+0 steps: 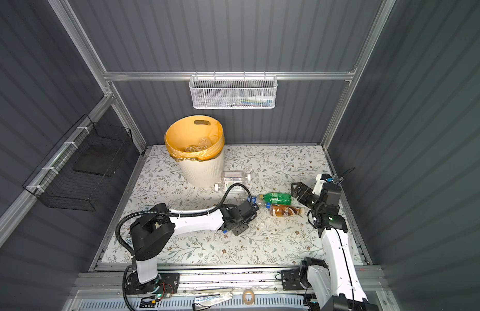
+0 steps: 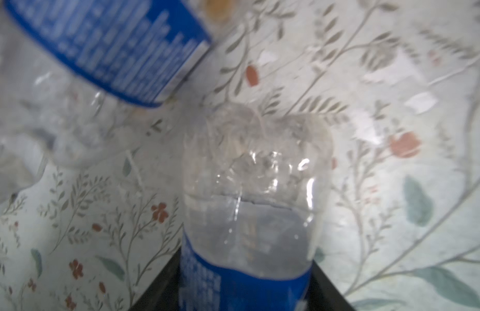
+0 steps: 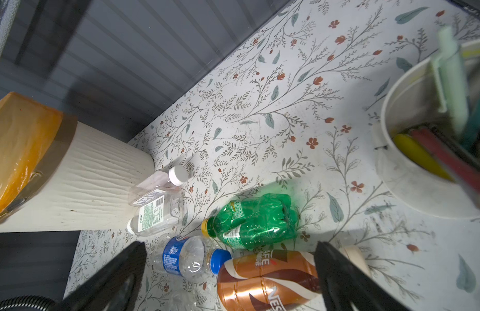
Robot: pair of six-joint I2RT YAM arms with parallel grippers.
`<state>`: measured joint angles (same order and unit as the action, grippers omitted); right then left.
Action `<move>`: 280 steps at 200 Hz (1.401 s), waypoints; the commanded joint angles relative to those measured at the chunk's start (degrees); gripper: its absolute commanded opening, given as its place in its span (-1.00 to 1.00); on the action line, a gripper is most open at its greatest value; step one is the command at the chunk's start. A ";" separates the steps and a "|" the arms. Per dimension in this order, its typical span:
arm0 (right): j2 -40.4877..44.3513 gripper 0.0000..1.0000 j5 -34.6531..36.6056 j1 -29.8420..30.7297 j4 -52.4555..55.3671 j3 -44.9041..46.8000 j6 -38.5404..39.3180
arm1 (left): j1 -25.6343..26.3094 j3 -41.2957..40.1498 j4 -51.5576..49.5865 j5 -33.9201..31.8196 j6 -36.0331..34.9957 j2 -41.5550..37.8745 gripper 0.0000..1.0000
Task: Throw the plastic bottles in the bin
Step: Move the plastic bottle to the center of the table, then pick up the plastic bottle from the center of the table.
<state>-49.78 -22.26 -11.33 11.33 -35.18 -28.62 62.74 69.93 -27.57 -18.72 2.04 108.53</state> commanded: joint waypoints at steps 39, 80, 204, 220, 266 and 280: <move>-1.60 0.98 -7.18 -0.17 -5.42 1.16 -2.31 | -2.45 -2.08 -3.50 -1.45 5.30 -1.91 0.68; -1.23 0.98 -6.02 -0.12 -4.44 1.10 -1.83 | -2.45 -1.89 -4.72 -2.54 5.59 -1.10 0.77; -2.58 0.98 -5.23 -0.12 -4.24 1.01 -1.37 | -4.51 -3.41 -1.30 0.47 4.28 -5.58 0.10; -2.69 0.98 -5.25 -0.10 -4.50 1.07 -1.46 | -4.55 -4.01 -0.43 -2.63 4.93 -9.65 -0.01; -2.96 0.98 -5.73 -0.11 -5.16 0.90 -1.94 | -4.51 -4.53 5.27 -15.90 2.31 -26.83 -0.21; -2.93 0.98 -5.85 -0.18 -5.42 1.03 -2.08 | -4.47 -5.11 10.04 -19.08 -2.25 -32.53 -0.25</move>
<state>-52.69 -27.88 -11.35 7.20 -34.81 -30.63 58.76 65.52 -24.82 -28.75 5.15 84.09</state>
